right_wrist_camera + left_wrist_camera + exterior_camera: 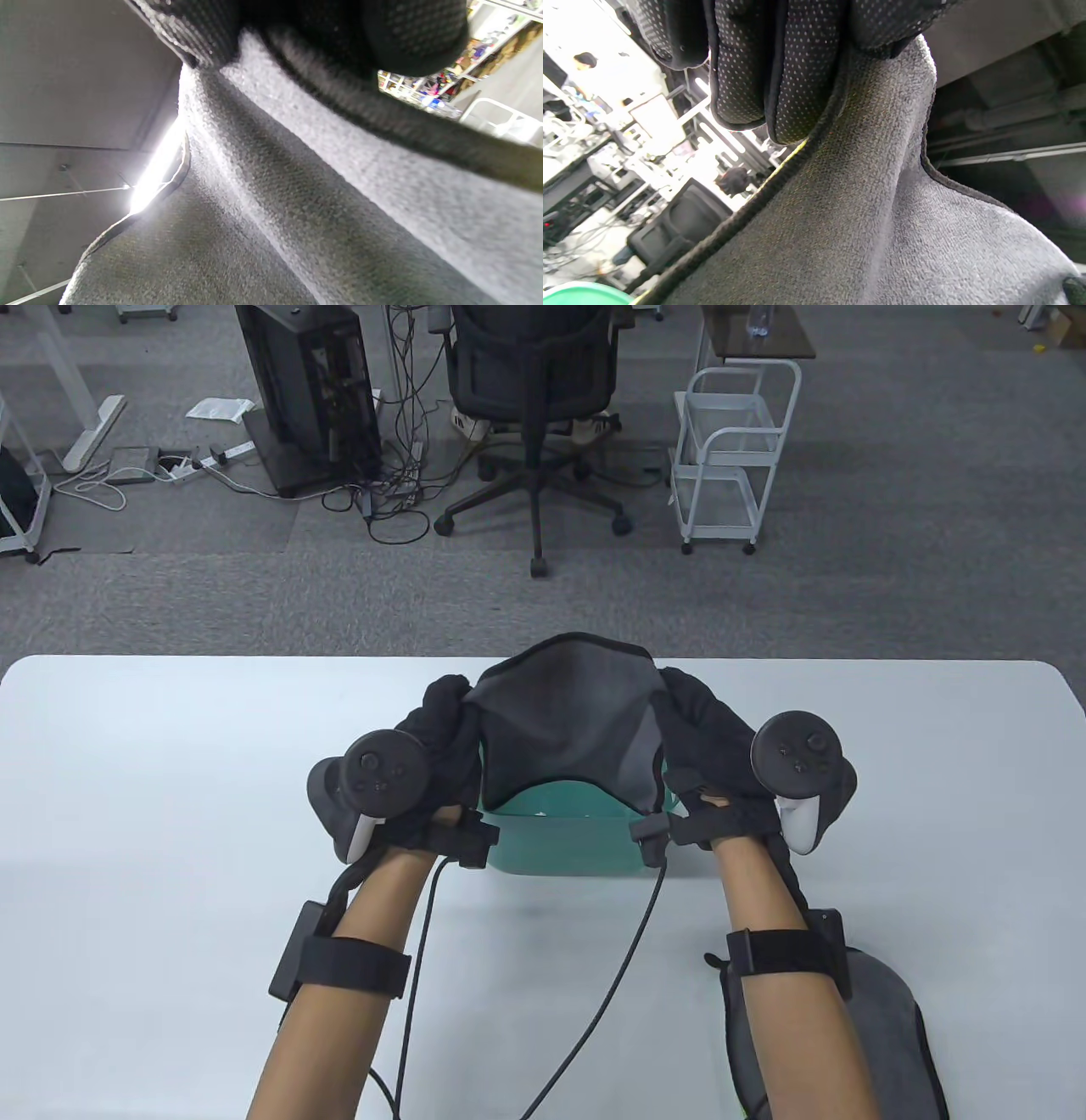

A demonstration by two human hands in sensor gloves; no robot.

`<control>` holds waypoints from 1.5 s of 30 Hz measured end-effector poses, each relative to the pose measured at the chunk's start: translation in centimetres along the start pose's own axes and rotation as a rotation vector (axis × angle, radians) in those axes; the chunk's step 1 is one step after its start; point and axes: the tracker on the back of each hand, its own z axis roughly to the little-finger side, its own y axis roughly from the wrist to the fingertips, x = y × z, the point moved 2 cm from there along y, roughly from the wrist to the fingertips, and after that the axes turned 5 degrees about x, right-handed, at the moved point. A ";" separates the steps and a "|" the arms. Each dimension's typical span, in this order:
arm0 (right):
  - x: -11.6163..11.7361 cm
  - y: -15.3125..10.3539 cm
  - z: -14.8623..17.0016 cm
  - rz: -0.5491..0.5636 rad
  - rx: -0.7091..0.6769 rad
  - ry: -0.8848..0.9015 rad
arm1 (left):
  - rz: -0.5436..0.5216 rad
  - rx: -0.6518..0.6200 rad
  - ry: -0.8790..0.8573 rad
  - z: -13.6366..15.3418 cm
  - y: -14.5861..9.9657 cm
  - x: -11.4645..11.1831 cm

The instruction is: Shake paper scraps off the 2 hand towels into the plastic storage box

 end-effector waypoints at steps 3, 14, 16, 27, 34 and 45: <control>-0.9 -1.0 -1.8 0.005 -0.059 -0.013 | -0.017 -0.038 -0.019 -1.0 -0.6 1.6; -3.3 -6.2 -5.5 -0.093 -0.145 -0.006 | 0.010 -0.159 -0.011 -4.0 -5.0 6.6; -3.5 -7.7 -5.2 -0.134 -0.143 -0.031 | 0.037 -0.164 0.000 -4.0 -6.4 6.9; -4.3 -15.2 -0.7 -0.269 -0.065 -0.053 | 0.216 -0.168 -0.022 -2.3 -12.5 7.2; -3.9 -18.8 1.1 -0.374 0.011 -0.124 | 0.424 -0.135 0.034 -1.1 -15.3 6.0; 2.2 -17.8 8.7 -0.525 0.327 -0.414 | 0.714 0.142 0.261 6.4 -16.0 -3.5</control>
